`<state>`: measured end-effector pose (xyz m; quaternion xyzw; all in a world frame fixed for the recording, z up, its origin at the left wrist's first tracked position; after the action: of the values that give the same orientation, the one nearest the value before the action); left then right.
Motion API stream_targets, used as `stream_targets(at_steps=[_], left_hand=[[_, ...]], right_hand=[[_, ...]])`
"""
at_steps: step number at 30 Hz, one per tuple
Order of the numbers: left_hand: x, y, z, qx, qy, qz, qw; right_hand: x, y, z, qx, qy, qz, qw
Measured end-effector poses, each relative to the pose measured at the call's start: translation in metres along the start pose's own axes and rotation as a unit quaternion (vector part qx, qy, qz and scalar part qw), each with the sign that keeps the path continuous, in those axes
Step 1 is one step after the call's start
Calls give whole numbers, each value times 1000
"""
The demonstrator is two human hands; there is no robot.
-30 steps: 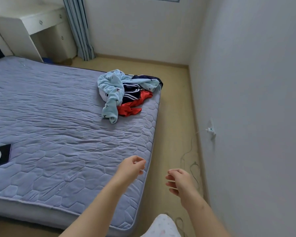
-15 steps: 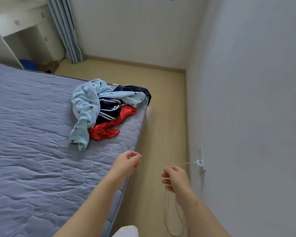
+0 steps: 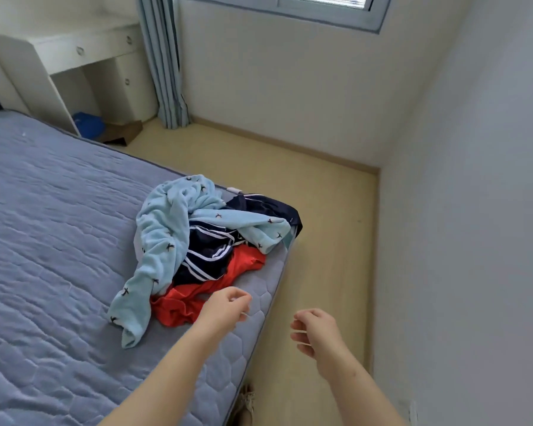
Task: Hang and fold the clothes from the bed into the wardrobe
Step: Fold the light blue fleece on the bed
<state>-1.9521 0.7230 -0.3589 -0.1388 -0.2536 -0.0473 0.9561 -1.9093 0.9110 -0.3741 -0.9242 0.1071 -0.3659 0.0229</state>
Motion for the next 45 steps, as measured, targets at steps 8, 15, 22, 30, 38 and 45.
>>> stream_targets(at_steps=[8, 15, 22, 30, 38, 45], left_hand=[[-127, -44, 81, 21, -13, 39, 999], [-206, -101, 92, 61, -51, 160, 984], [-279, -138, 85, 136, -130, 278, 942], [-323, -111, 44, 217, -270, 346, 872], [-358, -107, 17, 218, -319, 353, 852], [-399, -132, -33, 172, -338, 388, 840]], right_hand=[[-105, 49, -150, 23, -39, -55, 997], [-200, 115, -208, 66, 3, -133, 989], [-300, 188, -267, 172, 32, -243, 954], [-384, 237, -284, 323, 69, -320, 888], [-450, 267, -258, 413, 83, -346, 838], [-489, 286, -223, 447, 95, -353, 816]])
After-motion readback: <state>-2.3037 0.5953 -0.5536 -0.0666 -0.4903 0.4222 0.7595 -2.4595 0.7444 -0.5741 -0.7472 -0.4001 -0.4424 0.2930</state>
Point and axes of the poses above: each hand's wrist, its own x-axis away from the middle knuckle, its own y-axis out of the palm, z = x × y, the point moved 9 cm from there along -x, towards the middle knuckle, and after that the axes turned 1 degree about -z, right-handed, at the moved point
